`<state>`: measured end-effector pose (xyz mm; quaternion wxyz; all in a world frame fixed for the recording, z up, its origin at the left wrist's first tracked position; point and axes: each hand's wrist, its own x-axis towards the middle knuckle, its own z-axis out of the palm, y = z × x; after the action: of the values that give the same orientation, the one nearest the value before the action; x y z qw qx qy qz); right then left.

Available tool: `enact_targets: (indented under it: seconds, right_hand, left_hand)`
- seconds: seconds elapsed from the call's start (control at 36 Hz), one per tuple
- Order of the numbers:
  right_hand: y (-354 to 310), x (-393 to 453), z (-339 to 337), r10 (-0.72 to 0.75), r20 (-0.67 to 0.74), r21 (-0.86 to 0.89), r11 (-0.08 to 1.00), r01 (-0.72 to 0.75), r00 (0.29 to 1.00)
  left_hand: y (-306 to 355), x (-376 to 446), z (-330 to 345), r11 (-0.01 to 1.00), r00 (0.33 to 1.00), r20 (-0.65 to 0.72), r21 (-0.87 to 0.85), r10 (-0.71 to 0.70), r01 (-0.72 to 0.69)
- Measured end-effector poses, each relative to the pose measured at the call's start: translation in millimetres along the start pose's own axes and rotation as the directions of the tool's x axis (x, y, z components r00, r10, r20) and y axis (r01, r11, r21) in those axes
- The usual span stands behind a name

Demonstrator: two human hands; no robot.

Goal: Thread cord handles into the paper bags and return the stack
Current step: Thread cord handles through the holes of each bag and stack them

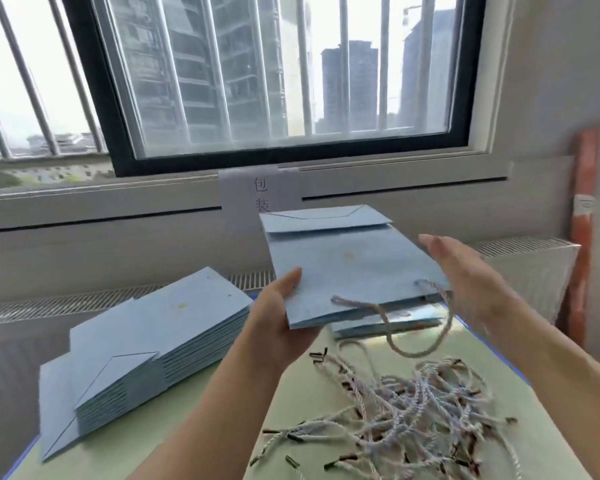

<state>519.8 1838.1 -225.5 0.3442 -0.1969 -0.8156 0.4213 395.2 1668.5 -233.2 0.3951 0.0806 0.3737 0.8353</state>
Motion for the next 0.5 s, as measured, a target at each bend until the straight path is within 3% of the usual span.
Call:
enact_targets:
  seconds: [0.03, 0.06, 0.11, 0.19, 0.31, 0.5]
  right_hand:
    - [2.6, 9.7, -7.2, 0.107, 0.059, 0.182, 0.976, -0.116, 0.992]
    - [4.5, 17.9, -12.8, 0.182, 0.114, 0.257, 0.944, -0.205, 0.977]
    - [13.6, 35.7, -20.7, 0.268, 0.181, 0.241, 0.921, -0.307, 0.946]
    - [35.3, 64.5, -19.4, 0.327, 0.125, 0.308, 0.885, -0.35, 0.937]
    - [68.7, 99.0, -5.3, 0.382, 0.009, 0.36, 0.861, -0.36, 0.924]
    - [113.7, 130.8, 14.8, 0.466, 0.049, 0.264, 0.847, -0.462, 0.883]
  left_hand:
    - [0.4, 9.8, 1.6, 1.0, 1.0, 0.008, 0.002, 0.003, -0.003]
    - [0.8, 20.2, 2.6, 1.0, 1.0, 0.019, 0.007, 0.009, -0.009]
    - [1.0, 41.6, 5.2, 0.999, 0.999, 0.037, 0.043, 0.024, -0.026]
    - [-2.7, 77.2, 9.1, 0.971, 0.992, 0.042, 0.205, 0.119, -0.125]
    - [-11.2, 124.2, 10.6, 0.798, 0.938, -0.11, 0.563, 0.328, -0.213]
    - [-31.2, 178.5, -4.8, 0.677, 0.901, -0.201, 0.725, 0.384, -0.127]
